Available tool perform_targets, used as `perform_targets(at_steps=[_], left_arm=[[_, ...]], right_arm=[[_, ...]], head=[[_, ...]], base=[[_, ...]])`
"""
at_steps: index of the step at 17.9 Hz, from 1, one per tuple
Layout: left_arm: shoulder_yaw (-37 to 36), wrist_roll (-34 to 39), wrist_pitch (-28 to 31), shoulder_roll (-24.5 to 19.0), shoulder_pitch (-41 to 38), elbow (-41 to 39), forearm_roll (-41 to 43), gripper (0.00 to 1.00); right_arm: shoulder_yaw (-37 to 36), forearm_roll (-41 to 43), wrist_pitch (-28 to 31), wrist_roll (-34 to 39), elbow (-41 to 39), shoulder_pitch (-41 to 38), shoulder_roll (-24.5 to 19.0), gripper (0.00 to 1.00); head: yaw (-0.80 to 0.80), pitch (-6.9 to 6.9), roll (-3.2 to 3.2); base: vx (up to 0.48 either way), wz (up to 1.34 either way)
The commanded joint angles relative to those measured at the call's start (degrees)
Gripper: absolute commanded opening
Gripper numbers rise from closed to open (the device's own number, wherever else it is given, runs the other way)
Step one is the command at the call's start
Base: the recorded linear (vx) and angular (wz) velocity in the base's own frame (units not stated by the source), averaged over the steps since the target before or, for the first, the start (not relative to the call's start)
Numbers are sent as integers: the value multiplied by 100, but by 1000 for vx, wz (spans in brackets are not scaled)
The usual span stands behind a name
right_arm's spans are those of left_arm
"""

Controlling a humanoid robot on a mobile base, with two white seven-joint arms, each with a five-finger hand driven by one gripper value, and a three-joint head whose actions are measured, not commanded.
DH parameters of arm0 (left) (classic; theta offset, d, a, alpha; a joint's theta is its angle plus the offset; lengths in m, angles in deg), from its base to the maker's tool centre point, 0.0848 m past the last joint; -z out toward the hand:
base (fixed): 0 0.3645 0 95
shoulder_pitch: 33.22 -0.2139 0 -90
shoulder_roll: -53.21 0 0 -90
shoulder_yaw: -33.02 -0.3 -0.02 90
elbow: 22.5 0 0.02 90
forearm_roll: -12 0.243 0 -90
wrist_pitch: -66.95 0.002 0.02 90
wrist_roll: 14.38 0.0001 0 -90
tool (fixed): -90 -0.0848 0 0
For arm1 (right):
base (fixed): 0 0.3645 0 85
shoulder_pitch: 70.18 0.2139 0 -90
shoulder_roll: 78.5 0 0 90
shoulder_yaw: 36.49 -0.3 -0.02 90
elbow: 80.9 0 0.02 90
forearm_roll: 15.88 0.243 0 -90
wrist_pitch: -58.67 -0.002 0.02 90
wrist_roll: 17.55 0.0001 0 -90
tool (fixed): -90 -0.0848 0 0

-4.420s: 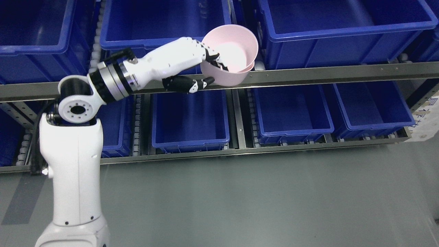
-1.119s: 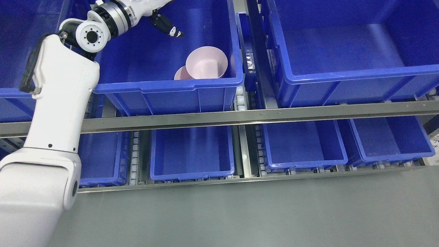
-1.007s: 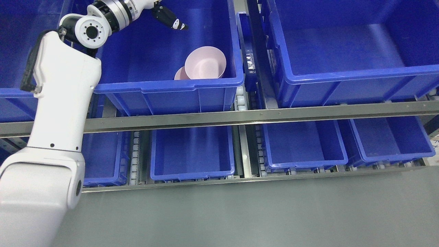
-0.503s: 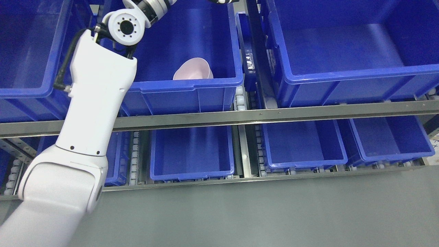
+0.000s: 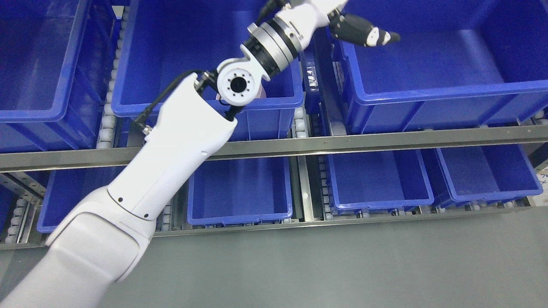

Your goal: Stack pink IKEA bowls on left shelf middle

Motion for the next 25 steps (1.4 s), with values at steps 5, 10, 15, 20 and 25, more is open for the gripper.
perform_targets(at_steps=[5, 10, 15, 20, 25], left_arm=[[-1615, 11, -348, 20, -2287, -1887, -276, 100], [-1055, -16, -973, 20, -4157, -1888, -250, 100], [1018, -33, -1728, 20, -5634, -1861, -259, 100], [2416, 2, -2774, -3, -6848, -1800, -267, 100], [3823, 28, -2505, 20, -6824, -1800, -872, 100]], right_arm=[[-62, 1, 18, 3, -193, -167, 100, 100], [-70, 1, 18, 3, -193, -167, 100, 100], [-70, 1, 18, 3, -193, -167, 100, 100], [-62, 1, 10, 3, -193, -167, 100, 100], [-62, 1, 10, 3, -193, -167, 100, 100]], head=[[0, 0, 0], [0, 0, 0], [0, 0, 0], [0, 0, 0], [0, 0, 0]], base=[[0, 0], [0, 0], [0, 0], [0, 0], [0, 0]])
